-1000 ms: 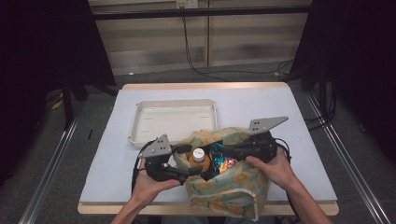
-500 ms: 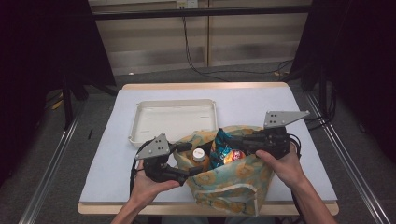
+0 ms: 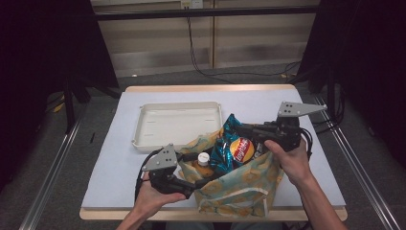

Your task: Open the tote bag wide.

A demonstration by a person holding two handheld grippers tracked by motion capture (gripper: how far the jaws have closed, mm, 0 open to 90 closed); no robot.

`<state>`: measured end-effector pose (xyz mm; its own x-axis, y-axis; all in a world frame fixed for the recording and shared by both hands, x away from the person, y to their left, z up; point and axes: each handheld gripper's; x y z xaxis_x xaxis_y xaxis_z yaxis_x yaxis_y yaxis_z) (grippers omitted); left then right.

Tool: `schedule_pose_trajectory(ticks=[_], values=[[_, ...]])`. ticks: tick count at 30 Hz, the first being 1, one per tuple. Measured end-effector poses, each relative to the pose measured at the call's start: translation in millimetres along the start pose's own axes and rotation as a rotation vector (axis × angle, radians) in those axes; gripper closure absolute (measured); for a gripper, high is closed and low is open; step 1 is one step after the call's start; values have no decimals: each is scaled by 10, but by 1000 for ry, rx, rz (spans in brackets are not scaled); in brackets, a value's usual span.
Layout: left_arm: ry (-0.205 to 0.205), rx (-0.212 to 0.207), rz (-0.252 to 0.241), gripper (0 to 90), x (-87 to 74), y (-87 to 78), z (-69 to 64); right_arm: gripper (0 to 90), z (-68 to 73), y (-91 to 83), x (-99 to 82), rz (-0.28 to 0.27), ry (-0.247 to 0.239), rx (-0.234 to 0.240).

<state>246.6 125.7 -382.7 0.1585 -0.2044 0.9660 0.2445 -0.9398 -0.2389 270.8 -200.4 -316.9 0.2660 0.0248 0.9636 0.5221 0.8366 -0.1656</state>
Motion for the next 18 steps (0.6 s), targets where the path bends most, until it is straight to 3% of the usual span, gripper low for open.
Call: schedule_pose_trajectory(ticks=[9, 14, 15, 16, 18], values=[[19, 17, -90, 217, 199, -49, -68, 900, 68, -44, 143, -70, -14, -50], [-7, 2, -129, 198, 304, -4, -65, 900, 80, -34, 144, -75, -15, -60], [-58, -28, -156, 183, 314, 22, -35, 900, 87, -29, 141, -72, -19, -62], [-79, -27, -172, 178, 322, 52, -26, 900, 100, -24, 134, -68, -30, -74], [-62, -10, -151, 154, 339, 105, -31, 900, 118, -15, 122, -64, -32, -77]])
Point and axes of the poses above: each handheld gripper's, and its own axes: y roughly forward along the jaws, x roughly out of its top, z roughly to its left, and after that the axes turned 6 degrees about -z, right-handed
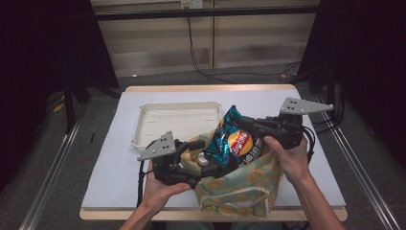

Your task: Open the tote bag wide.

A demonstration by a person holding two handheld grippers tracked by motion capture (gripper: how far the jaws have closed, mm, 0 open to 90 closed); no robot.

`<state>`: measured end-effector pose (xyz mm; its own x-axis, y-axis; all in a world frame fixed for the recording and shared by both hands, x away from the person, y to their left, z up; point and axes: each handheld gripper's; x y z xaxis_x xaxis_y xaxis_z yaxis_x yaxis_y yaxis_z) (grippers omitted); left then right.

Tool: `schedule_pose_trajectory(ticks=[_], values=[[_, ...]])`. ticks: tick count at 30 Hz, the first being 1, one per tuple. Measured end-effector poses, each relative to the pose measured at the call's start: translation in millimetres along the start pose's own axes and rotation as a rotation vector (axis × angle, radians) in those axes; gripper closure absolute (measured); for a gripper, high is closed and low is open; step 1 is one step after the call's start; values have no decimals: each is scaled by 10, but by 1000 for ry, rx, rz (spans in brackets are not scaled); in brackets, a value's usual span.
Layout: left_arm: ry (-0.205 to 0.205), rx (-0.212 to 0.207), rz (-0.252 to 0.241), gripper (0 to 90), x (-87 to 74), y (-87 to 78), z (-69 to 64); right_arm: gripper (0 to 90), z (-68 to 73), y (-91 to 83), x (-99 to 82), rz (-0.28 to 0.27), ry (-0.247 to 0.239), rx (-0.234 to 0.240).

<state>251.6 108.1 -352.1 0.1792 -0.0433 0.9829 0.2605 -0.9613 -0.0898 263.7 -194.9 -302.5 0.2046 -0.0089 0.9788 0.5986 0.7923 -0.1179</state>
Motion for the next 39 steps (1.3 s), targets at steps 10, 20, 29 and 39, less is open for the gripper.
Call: schedule_pose_trajectory(ticks=[10, 20, 29, 39], values=[[-16, 37, 29, 98, 15, 189, 23, 900, 40, -3, -63, -19, 12, 20], [12, 30, 21, 320, -2, 137, 83, 900, 41, -137, -104, -53, 46, 31], [26, 10, 28, 525, 22, 120, 74, 900, 97, -217, -134, -44, 35, 28], [45, -9, 52, 659, 71, 146, 51, 895, 66, -277, -180, -29, 39, 19]])
Point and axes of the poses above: each handheld gripper's, and its own axes: y roughly forward along the jaws, x roughly out of its top, z roughly to its left, and after that the axes turned 6 degrees about -z, right-handed
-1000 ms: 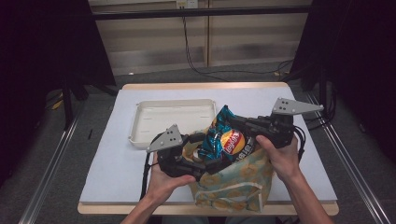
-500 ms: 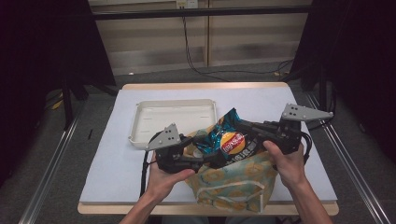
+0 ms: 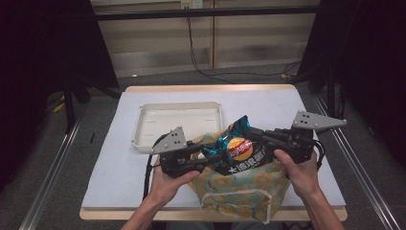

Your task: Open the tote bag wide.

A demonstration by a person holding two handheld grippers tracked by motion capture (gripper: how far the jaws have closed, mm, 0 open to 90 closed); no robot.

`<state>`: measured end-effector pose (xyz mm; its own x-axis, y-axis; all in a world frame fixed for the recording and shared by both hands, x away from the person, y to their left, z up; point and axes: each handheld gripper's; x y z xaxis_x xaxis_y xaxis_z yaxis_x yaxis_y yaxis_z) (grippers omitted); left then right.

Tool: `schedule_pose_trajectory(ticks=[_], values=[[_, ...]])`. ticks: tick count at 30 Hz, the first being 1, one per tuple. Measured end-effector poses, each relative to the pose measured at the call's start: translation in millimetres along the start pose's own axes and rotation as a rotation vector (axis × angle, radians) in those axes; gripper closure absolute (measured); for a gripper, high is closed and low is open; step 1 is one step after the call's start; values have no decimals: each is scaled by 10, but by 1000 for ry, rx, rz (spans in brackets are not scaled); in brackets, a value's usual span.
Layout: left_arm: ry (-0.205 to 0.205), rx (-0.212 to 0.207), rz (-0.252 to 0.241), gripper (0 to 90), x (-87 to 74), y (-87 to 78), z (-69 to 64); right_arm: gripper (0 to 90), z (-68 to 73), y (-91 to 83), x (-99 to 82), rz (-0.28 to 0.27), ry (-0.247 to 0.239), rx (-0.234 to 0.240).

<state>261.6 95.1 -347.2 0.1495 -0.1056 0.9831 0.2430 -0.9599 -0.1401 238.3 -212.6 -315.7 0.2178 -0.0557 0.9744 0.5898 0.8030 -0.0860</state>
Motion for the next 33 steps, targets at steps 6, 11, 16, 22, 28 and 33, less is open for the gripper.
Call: schedule_pose_trajectory(ticks=[6, 11, 16, 22, 28, 33], values=[[7, -18, 13, 775, 35, 1, 18, 752, -78, -96, 5, -4, 24, -2], [-1, -39, 23, 804, 42, 19, 14, 549, -91, -165, -8, 0, 29, 9], [3, -64, 8, 805, 113, 10, 8, 426, -78, -262, -29, -6, 30, 21], [16, -62, 8, 805, 208, -34, 27, 390, -99, -404, -58, -1, 22, -8], [10, -70, 1, 803, 260, -40, 78, 356, -183, -516, -144, 7, 31, -39], [23, -56, 0, 803, 346, -77, 87, 343, -222, -545, -215, 12, 40, -55]])
Point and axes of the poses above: each handheld gripper's, and its own axes: y roughly forward along the jaws, x roughly out of its top, z roughly to its left, and after that the axes turned 6 degrees about -z, right-handed
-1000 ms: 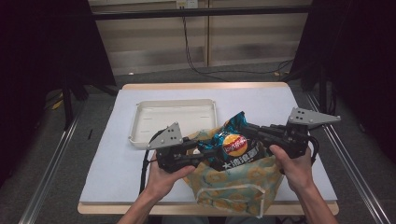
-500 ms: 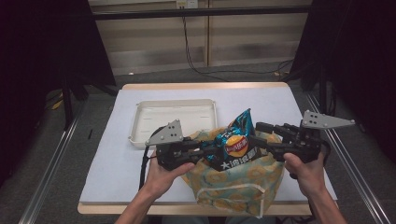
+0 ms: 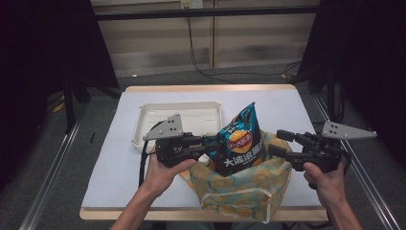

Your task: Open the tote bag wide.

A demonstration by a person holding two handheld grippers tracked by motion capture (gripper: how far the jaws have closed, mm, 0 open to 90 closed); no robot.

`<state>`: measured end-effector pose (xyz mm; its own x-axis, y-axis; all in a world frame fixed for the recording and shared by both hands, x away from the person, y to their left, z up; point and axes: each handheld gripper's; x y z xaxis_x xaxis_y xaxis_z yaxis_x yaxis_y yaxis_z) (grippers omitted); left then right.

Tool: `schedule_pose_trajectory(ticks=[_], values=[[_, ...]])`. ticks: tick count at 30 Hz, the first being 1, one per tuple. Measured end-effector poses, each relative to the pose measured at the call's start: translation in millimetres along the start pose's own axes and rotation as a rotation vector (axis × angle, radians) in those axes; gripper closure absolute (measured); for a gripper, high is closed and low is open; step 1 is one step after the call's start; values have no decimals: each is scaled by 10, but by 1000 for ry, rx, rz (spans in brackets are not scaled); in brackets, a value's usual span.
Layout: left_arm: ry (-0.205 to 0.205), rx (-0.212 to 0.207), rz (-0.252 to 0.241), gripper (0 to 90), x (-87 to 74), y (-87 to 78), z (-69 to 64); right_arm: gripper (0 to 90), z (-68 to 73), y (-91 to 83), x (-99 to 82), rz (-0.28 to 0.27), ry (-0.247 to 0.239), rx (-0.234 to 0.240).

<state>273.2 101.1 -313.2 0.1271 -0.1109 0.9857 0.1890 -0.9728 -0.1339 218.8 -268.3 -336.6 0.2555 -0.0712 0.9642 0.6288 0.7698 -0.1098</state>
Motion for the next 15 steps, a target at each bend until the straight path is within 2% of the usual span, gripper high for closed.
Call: schedule_pose_trajectory(ticks=[1, 3, 4, 7, 11, 15], values=[[1, -6, 0, 803, 12, -14, 8, 341, -2, -9, -17, 3, 4, 0], [-2, -16, -20, 803, 25, -28, 20, 326, -14, -14, -74, 25, 17, -37], [2, -7, -8, 802, 39, -45, 18, 324, -21, -17, -97, 26, 18, -33], [2, -19, -27, 802, 69, -68, 24, 305, -31, -37, -164, 34, 10, -38], [8, -21, -34, 801, 115, -91, 51, 269, -36, -88, -195, 17, -6, -57], [11, -12, -37, 800, 179, -107, 60, 249, -39, -128, -229, -8, -16, -56]])
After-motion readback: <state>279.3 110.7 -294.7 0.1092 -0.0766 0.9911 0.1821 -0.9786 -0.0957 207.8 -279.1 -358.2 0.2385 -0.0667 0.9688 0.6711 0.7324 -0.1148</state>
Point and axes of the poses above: each handheld gripper's, and its own axes: y roughly forward along the jaws, x roughly out of its top, z roughly to its left, and after that the axes turned 6 degrees about -z, right-handed
